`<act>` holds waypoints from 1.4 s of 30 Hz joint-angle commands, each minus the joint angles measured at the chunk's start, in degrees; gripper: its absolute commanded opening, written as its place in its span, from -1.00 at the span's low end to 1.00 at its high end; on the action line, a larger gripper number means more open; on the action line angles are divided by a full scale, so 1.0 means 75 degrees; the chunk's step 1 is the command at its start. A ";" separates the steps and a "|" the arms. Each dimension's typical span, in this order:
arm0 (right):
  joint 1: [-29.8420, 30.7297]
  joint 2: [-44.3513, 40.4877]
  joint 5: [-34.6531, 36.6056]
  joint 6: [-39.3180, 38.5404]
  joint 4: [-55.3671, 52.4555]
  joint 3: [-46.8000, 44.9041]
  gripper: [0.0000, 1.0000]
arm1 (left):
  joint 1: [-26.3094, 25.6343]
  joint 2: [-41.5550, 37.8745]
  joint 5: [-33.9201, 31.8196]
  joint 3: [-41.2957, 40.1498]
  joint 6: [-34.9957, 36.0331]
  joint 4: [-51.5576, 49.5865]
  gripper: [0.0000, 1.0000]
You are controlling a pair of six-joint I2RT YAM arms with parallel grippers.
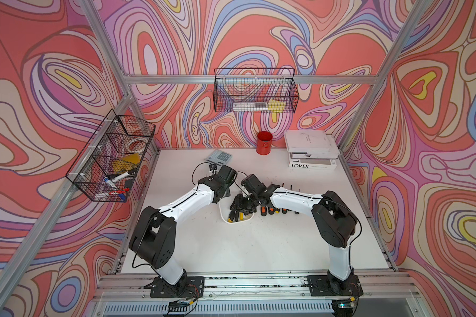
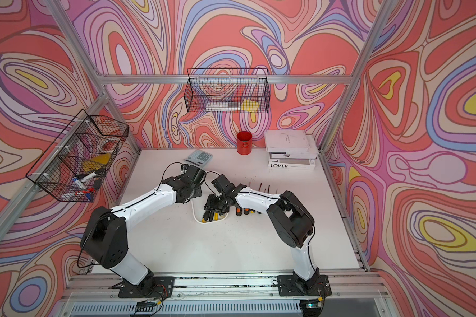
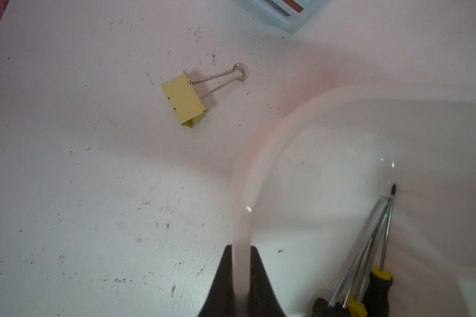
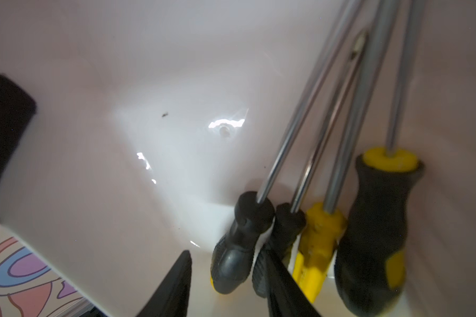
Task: Take out the screwdriver from the storage box
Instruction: Pick up the screwdriver from the storage box.
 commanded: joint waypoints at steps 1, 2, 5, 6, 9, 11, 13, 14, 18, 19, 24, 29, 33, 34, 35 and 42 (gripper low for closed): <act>0.0073 0.0271 0.0115 0.0399 -0.0138 0.0233 -0.08 | -0.0021 -0.0161 -0.0006 0.0142 -0.0106 -0.0055 -1.00; 0.0086 0.0317 0.0055 0.0489 -0.0035 0.0208 -0.08 | -0.0012 -0.0161 -0.0006 0.0141 -0.0106 -0.0064 -1.00; 0.0143 0.0408 -0.0075 0.0756 0.0265 0.0167 -0.09 | -0.0027 -0.0161 -0.0006 0.0129 -0.0105 -0.0065 -1.00; 0.0162 0.0453 -0.0062 0.0825 0.0277 0.0190 -0.09 | -0.0018 -0.0172 -0.0006 0.0129 -0.0106 -0.0065 -1.00; 0.0199 0.0647 -0.0003 0.1019 0.0177 0.0315 -0.08 | -0.0023 -0.0179 -0.0006 0.0106 -0.0115 -0.0062 -1.00; 0.0207 0.0849 0.0098 0.1053 -0.0206 0.0509 -0.07 | -0.0023 -0.0181 0.0017 0.0107 -0.0118 -0.0053 -1.00; 0.0247 0.0930 0.0347 0.1049 -0.0556 0.0614 -0.07 | -0.0030 -0.0184 0.0000 0.0101 -0.0118 -0.0051 -1.00; 0.0240 0.0926 0.0452 0.1054 -0.0630 0.0596 -0.08 | -0.0033 -0.0195 -0.0016 0.0094 -0.0112 -0.0053 -1.00; 0.0241 0.0974 0.0721 0.1080 -0.0785 0.0537 -0.17 | -0.0029 -0.0196 -0.0029 0.0091 -0.0106 -0.0053 -1.00; 0.0248 0.1013 0.0735 0.1075 -0.0773 0.0533 -0.21 | -0.0034 -0.0196 -0.0029 0.0085 -0.0106 -0.0053 -1.00; 0.0248 0.0899 0.0748 0.1058 -0.0529 0.0396 -0.51 | -0.0040 -0.0196 -0.0064 0.0072 -0.0089 -0.0076 -1.00; 0.0247 0.0345 0.0940 0.0814 -0.0130 0.0121 -0.78 | -0.0030 -0.0184 -0.0088 0.0024 -0.0100 -0.0042 -1.00; 0.0246 0.0116 0.1013 0.0464 -0.0185 0.0201 -0.99 | -0.0038 -0.0149 -0.0064 0.0048 -0.0106 -0.0042 -1.00; 0.0246 0.0072 0.1043 0.0365 -0.0275 0.0257 -1.00 | -0.0030 -0.0143 -0.0075 0.0065 -0.0106 -0.0053 -1.00; 0.0248 0.0026 0.1080 0.0270 -0.0325 0.0297 -1.00 | -0.0037 -0.0159 -0.0082 0.0066 -0.0106 -0.0053 -1.00; 0.0242 -0.0578 0.1582 -0.0544 -0.0761 0.0399 -1.00 | -0.0033 -0.0137 -0.0123 0.0058 -0.0106 -0.0065 -1.00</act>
